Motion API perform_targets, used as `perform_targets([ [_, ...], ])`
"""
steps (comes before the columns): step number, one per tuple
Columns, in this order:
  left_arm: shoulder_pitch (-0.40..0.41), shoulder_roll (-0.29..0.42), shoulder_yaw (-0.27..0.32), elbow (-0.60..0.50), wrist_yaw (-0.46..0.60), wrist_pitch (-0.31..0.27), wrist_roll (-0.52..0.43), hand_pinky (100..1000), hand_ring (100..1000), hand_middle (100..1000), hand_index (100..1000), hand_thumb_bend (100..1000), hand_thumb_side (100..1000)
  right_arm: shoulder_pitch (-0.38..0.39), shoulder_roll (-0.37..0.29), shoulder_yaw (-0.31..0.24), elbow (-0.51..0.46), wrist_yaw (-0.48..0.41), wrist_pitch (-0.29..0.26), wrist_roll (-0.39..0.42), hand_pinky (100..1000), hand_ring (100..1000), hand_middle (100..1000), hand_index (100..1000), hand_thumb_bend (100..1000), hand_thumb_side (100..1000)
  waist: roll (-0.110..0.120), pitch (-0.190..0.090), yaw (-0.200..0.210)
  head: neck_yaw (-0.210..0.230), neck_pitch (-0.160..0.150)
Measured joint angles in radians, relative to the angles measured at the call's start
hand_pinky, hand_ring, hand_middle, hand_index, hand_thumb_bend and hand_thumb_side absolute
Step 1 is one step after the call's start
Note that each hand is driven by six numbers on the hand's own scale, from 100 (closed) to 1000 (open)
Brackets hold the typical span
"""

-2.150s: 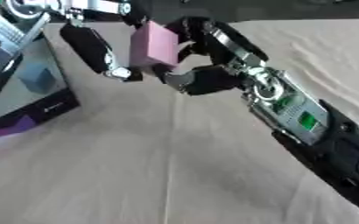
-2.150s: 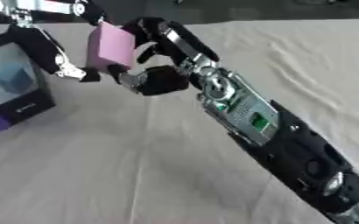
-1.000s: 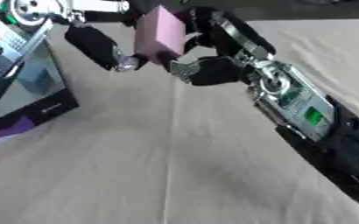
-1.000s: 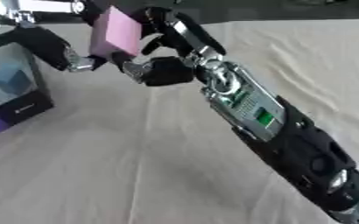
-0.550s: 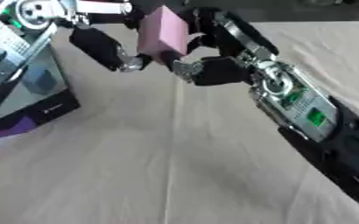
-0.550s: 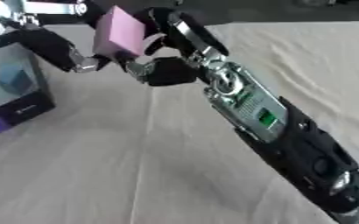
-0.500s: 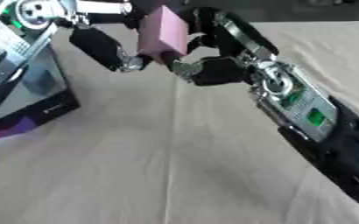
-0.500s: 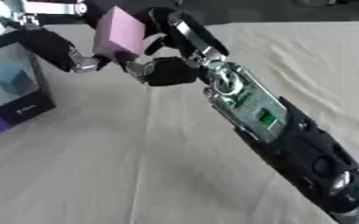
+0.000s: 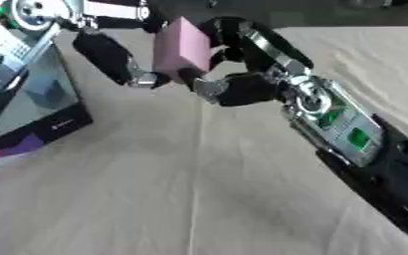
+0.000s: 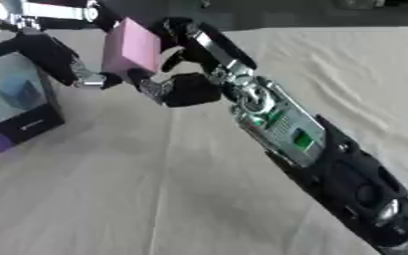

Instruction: Pick up the objects with one hand, pass them to the other hand, and then place them into the box on the other side of the table.

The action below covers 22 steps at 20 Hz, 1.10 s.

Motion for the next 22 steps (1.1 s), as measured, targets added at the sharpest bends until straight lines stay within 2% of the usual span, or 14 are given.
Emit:
perform_targets([
  [10, 0.007, 0.002, 0.012, 0.0, 0.046, 0.0, -0.027, 997, 895, 744, 773, 371, 940, 0.0, 0.0, 0.005, -0.001, 0.006, 0.002, 0.009, 609, 726, 476, 419, 244, 100, 0.0, 0.0, 0.0, -0.002, -0.001],
  [22, 0.007, 0.02, 0.017, -0.008, 0.104, -0.005, -0.109, 1000, 904, 748, 772, 370, 998, 0.001, 0.003, 0.018, -0.012, 0.006, 0.005, 0.013, 605, 725, 476, 418, 244, 100, 0.0, 0.0, 0.001, -0.003, 0.0],
])
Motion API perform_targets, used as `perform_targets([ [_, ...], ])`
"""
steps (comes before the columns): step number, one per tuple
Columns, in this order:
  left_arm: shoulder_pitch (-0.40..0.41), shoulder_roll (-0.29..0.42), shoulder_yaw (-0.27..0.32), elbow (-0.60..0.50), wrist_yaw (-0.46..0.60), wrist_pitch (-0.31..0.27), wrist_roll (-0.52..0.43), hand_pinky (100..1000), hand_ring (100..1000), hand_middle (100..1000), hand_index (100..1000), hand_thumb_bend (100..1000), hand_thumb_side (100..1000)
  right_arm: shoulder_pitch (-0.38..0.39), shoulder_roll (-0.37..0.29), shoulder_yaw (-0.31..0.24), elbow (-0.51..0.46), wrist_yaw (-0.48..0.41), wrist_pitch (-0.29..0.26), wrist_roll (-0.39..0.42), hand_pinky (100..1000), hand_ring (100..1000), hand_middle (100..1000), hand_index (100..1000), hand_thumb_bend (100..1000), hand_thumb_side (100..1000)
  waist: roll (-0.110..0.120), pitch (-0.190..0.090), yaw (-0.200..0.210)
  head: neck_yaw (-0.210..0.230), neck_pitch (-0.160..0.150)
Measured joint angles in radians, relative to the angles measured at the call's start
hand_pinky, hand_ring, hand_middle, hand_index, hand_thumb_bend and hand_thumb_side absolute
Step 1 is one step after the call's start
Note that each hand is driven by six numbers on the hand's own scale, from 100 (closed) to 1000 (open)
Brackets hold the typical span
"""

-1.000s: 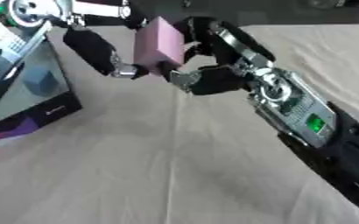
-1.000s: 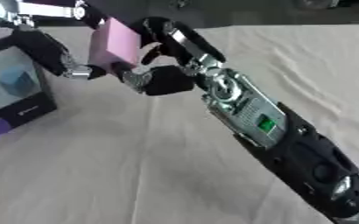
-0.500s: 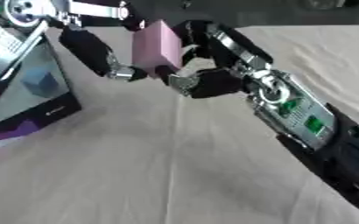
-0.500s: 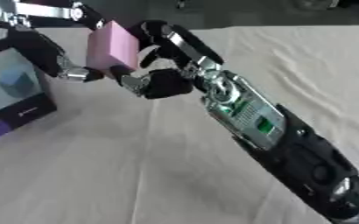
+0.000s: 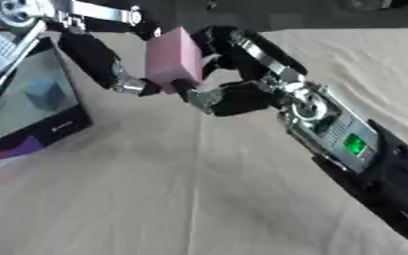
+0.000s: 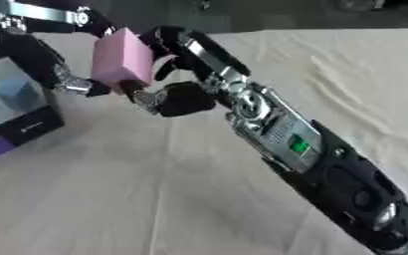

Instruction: Pick up the objects with one hand, pass them to the other hand, and then place them into the box on the other side of the table.

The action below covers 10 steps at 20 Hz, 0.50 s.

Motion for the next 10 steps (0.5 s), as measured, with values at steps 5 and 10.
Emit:
perform_targets([
  [5, 0.002, 0.008, -0.006, -0.004, 0.015, -0.008, -0.008, 1000, 910, 749, 776, 390, 1000, 0.001, 0.0, 0.005, 0.0, 0.0, 0.0, 0.0, 605, 725, 476, 418, 244, 100, 0.0, 0.0, 0.0, -0.001, 0.0],
  [10, 0.003, 0.016, -0.019, -0.008, 0.042, -0.017, -0.009, 1000, 916, 747, 782, 403, 1000, 0.004, 0.001, 0.009, 0.0, 0.0, 0.0, 0.0, 605, 725, 477, 418, 245, 100, 0.0, 0.0, 0.0, -0.002, -0.002],
])
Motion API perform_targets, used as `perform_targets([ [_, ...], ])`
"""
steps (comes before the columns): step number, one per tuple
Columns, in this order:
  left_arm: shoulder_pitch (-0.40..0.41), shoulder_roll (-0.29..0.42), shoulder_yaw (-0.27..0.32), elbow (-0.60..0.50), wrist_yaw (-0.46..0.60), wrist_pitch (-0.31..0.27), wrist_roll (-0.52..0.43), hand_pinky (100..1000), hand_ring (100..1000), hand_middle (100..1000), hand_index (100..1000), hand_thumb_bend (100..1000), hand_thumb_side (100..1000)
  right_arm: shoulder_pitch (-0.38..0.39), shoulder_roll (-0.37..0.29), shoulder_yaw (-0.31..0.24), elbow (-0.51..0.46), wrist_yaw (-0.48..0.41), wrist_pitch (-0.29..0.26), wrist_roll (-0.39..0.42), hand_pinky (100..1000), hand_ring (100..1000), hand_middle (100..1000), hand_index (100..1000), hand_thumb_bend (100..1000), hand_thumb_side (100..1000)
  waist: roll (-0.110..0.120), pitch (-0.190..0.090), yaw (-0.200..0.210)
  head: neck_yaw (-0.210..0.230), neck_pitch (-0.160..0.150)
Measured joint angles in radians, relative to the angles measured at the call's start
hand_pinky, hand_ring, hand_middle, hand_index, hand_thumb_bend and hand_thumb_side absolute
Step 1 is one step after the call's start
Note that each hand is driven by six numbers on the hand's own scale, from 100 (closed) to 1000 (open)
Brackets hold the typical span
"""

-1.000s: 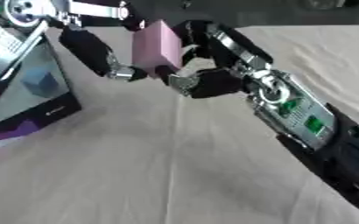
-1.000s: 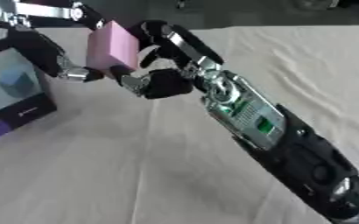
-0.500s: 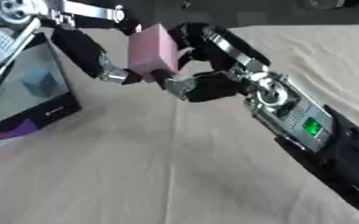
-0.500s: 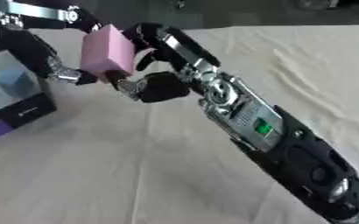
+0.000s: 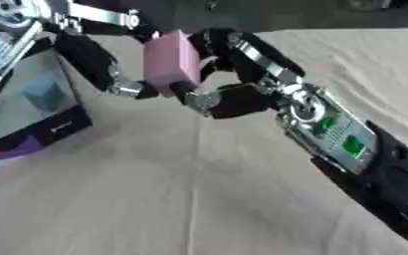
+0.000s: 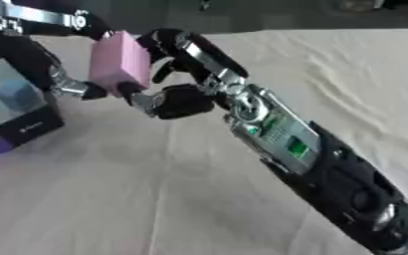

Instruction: Pick up the objects with one hand, pass them to the other hand, and then place them into the box on the other side of the table.

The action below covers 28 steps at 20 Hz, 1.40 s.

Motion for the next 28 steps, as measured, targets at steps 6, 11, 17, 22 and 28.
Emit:
perform_targets([
  [6, 0.005, 0.003, -0.012, -0.003, 0.016, -0.004, 0.001, 1000, 927, 752, 786, 416, 1000, 0.002, 0.0, 0.002, -0.001, 0.0, 0.0, 0.0, 603, 725, 477, 418, 245, 100, 0.0, 0.0, -0.001, -0.001, -0.007],
  [11, 0.005, 0.006, -0.018, -0.004, 0.029, -0.002, 0.002, 1000, 927, 749, 785, 403, 1000, 0.003, 0.0, 0.006, -0.005, 0.0, 0.0, 0.0, 602, 724, 477, 417, 245, 100, 0.0, 0.0, -0.002, -0.001, -0.009],
  [17, 0.005, 0.006, -0.007, -0.013, 0.029, 0.01, 0.0, 1000, 908, 715, 725, 214, 983, 0.003, 0.0, 0.007, -0.007, 0.0, 0.0, 0.0, 600, 724, 477, 416, 245, 100, -0.004, 0.0, -0.002, -0.003, -0.009],
  [22, 0.006, 0.0, 0.002, -0.021, 0.029, 0.033, -0.001, 1000, 913, 724, 738, 224, 1000, 0.002, 0.001, 0.003, -0.01, -0.001, 0.002, -0.002, 599, 725, 477, 416, 240, 100, -0.006, 0.0, -0.001, -0.003, -0.009],
  [28, 0.006, 0.0, -0.004, -0.021, 0.038, 0.044, 0.0, 1000, 903, 709, 731, 100, 947, 0.002, 0.001, 0.002, -0.011, -0.009, 0.007, -0.006, 599, 725, 477, 415, 246, 100, -0.006, 0.0, -0.001, -0.004, -0.009],
])
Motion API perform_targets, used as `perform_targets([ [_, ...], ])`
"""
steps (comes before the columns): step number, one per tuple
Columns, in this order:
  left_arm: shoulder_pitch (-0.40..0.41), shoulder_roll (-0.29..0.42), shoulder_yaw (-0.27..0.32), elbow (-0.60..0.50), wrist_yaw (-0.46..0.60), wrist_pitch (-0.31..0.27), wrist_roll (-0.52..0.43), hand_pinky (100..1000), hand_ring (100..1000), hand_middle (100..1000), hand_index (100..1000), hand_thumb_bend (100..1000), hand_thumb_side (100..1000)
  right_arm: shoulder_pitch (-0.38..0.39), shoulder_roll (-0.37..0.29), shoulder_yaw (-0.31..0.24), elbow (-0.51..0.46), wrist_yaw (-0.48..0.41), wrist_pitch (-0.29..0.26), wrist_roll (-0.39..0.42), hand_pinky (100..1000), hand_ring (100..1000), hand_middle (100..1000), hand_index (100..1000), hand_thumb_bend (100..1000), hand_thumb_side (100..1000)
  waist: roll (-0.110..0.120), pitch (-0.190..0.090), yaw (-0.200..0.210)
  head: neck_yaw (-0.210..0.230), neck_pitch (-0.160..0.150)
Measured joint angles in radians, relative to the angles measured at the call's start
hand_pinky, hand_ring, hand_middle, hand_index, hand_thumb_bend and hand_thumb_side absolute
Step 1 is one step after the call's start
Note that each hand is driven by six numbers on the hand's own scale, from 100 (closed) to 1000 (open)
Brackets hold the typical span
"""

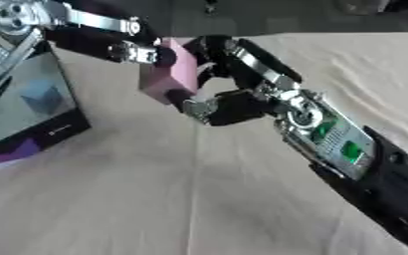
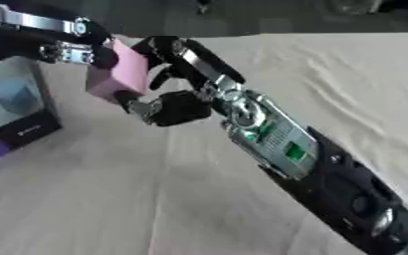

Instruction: Pick up the objects with one hand, pass them to the other hand, and then place them into the box on the other side of the table.

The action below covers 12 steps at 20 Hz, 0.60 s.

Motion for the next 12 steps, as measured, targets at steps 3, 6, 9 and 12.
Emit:
perform_targets([
  [3, 0.0, 0.0, -0.001, 0.0, 0.006, 0.015, 0.001, 1000, 883, 659, 697, 100, 847, 0.001, 0.0, 0.0, 0.001, 0.0, 0.001, -0.001, 598, 725, 477, 415, 245, 100, 0.0, 0.0, 0.0, -0.001, 0.0],
  [6, 0.0, -0.005, -0.001, 0.0, 0.006, 0.042, 0.002, 1000, 863, 606, 662, 100, 764, 0.001, 0.0, 0.0, 0.005, 0.001, 0.003, -0.002, 598, 725, 477, 415, 246, 100, 0.0, 0.0, 0.0, -0.001, 0.0],
  [9, 0.0, -0.009, -0.001, 0.0, 0.0, 0.069, 0.003, 1000, 866, 616, 680, 100, 853, 0.001, -0.001, 0.0, 0.007, 0.002, 0.004, -0.004, 598, 725, 477, 414, 250, 100, 0.0, 0.0, -0.002, -0.001, 0.0],
  [12, 0.0, -0.01, -0.001, 0.0, 0.0, 0.079, 0.004, 1000, 898, 675, 766, 332, 1000, 0.001, -0.001, 0.0, 0.009, 0.002, 0.005, -0.005, 596, 725, 475, 414, 251, 100, 0.0, 0.0, -0.006, -0.001, 0.0],
])
